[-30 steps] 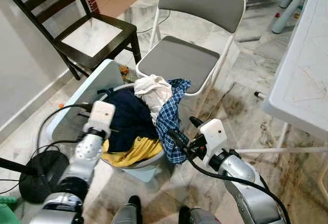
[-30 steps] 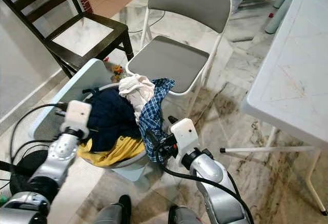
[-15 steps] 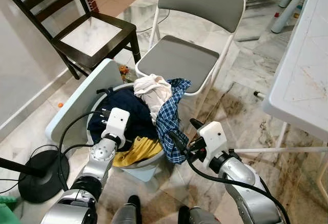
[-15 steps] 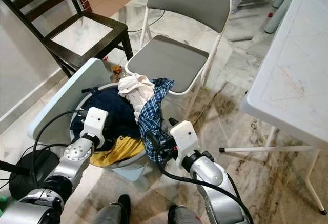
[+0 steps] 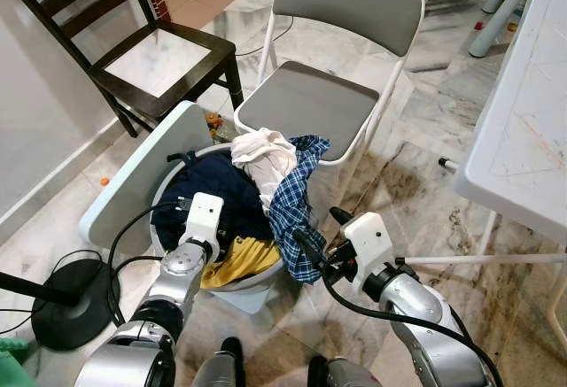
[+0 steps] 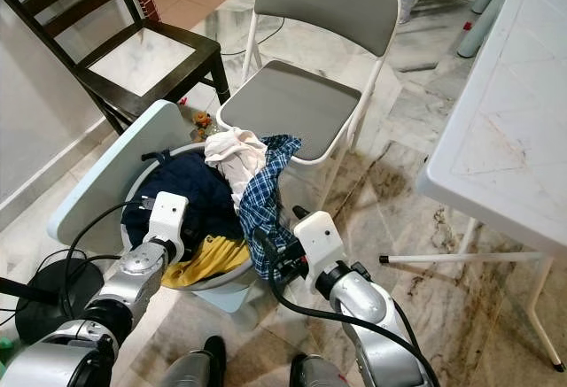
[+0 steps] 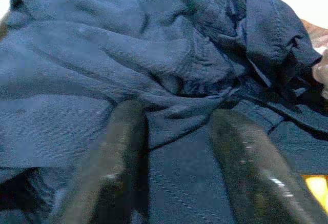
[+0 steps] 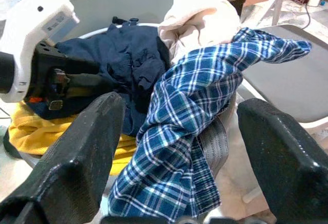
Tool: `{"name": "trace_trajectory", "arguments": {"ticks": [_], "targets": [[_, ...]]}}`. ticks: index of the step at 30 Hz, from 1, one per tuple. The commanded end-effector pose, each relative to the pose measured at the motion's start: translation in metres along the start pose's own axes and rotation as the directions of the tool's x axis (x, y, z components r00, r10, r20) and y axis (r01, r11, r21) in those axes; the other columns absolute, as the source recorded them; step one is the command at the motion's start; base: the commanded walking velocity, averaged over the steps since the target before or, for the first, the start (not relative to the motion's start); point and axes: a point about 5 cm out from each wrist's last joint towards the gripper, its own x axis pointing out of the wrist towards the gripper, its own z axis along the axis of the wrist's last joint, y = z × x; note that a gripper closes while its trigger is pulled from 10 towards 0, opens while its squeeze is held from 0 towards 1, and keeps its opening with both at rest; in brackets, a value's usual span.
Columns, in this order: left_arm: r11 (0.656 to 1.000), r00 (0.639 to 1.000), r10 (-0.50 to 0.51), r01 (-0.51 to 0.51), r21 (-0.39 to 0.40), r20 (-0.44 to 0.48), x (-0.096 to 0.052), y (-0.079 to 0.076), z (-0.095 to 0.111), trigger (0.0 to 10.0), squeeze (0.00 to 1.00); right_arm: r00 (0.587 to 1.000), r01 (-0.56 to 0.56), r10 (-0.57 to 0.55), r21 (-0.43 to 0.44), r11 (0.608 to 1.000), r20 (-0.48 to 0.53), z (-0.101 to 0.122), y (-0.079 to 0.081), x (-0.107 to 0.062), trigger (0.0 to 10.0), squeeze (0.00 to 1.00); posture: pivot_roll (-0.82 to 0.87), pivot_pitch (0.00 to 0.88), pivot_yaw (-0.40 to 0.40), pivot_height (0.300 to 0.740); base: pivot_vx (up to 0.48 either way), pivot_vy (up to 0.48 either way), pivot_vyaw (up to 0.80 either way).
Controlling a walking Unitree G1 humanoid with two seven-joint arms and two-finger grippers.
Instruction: Hang hanger
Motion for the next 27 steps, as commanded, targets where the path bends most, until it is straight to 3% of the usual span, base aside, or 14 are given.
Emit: {"name": "trace_trajectory", "arguments": {"ticks": [1,2,3,7,18,22,27], "targets": [[0.999,0.995,-0.037,0.035,-0.022,-0.091,-0.004,-0.005,-0.021,10.0,0.0,1.0,-0.003,0.003,-0.003,1.0,0.002,0.0,0.003,-0.002,10.0,0.0,0.0,0.277,0.009,0.74,0.0,0.0,0.0],[0.999,0.995,-0.037,0.035,-0.022,-0.091,-0.004,-0.005,-0.021,10.0,0.0,1.0,-0.003,0.003,-0.003,1.0,0.002,0.0,0.003,-0.002,10.0,0.0,0.0,0.277,0.009,0.74,0.0,0.0,0.0],[0.997,0.993,-0.059,0.054,-0.049,-0.103,-0.004,-0.009,-0.022,0.0,0.0,1.0,-0.001,0.001,-0.004,1.0,0.001,0.0,0.003,-0.001,10.0,0.0,0.0,0.275,0.011,0.74,0.0,0.0,0.0],[0.994,0.992,-0.06,0.05,-0.093,-0.113,-0.004,-0.009,-0.023,0.0,0.0,1.0,0.0,0.0,-0.015,1.0,-0.009,-0.001,0.002,-0.002,10.0,0.0,0.0,0.271,0.013,0.74,0.0,0.0,0.0],[0.994,0.99,-0.034,0.019,-0.107,-0.136,-0.007,-0.003,-0.031,0.0,0.0,1.0,0.006,-0.006,-0.029,1.0,-0.02,-0.003,0.001,0.0,10.0,0.0,0.0,0.26,0.016,0.74,0.0,0.0,0.0],[0.99,0.999,-0.024,0.021,-0.141,-0.022,-0.003,-0.005,-0.013,0.0,0.0,1.0,0.021,-0.021,-0.034,0.999,-0.016,-0.003,-0.001,0.002,10.0,0.0,0.01,0.259,0.016,0.74,0.0,0.0,0.0],[0.993,0.997,-0.034,0.042,-0.114,0.07,-0.003,-0.008,0.0,0.0,0.0,0.999,0.031,-0.032,-0.038,0.999,-0.014,-0.003,-0.002,0.004,10.0,0.0,0.01,0.256,0.016,0.74,0.0,0.0,0.0]]}}
